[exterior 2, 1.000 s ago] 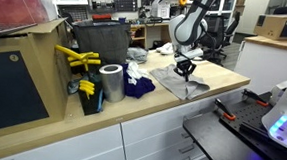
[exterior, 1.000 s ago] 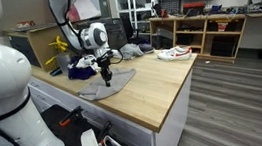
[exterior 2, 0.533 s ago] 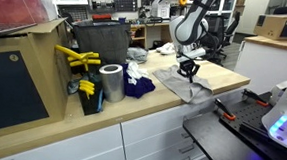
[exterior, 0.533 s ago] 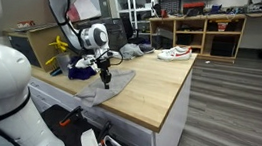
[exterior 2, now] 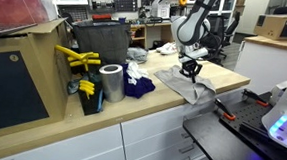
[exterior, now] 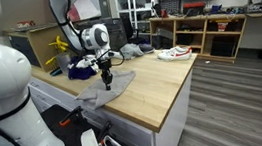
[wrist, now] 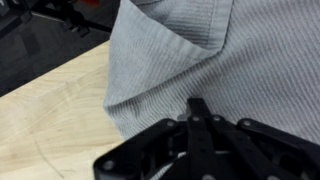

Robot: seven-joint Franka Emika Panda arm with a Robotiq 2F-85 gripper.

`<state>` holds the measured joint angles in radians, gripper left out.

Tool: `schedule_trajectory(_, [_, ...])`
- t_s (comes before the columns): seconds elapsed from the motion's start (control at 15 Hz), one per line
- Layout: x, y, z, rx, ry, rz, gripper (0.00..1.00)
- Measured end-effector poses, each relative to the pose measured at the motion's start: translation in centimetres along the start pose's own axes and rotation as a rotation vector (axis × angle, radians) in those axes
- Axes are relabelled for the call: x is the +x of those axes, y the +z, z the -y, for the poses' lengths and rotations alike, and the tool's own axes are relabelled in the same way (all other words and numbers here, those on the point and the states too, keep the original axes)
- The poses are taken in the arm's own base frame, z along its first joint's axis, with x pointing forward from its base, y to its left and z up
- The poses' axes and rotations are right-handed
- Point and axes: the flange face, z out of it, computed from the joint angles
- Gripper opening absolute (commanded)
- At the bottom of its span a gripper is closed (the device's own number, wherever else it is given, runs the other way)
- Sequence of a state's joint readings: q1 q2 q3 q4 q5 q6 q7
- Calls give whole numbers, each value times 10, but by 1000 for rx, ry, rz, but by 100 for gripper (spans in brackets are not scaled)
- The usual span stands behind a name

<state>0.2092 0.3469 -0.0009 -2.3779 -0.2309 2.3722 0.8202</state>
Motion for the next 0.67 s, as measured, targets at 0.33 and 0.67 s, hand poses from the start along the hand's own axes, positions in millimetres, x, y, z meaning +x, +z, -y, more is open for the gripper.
schedule_trajectory(0.33, [3, -3, 4, 12, 60, -17, 0])
schedule_trajectory(0.67, [15, -8, 10, 33, 118, -39, 0])
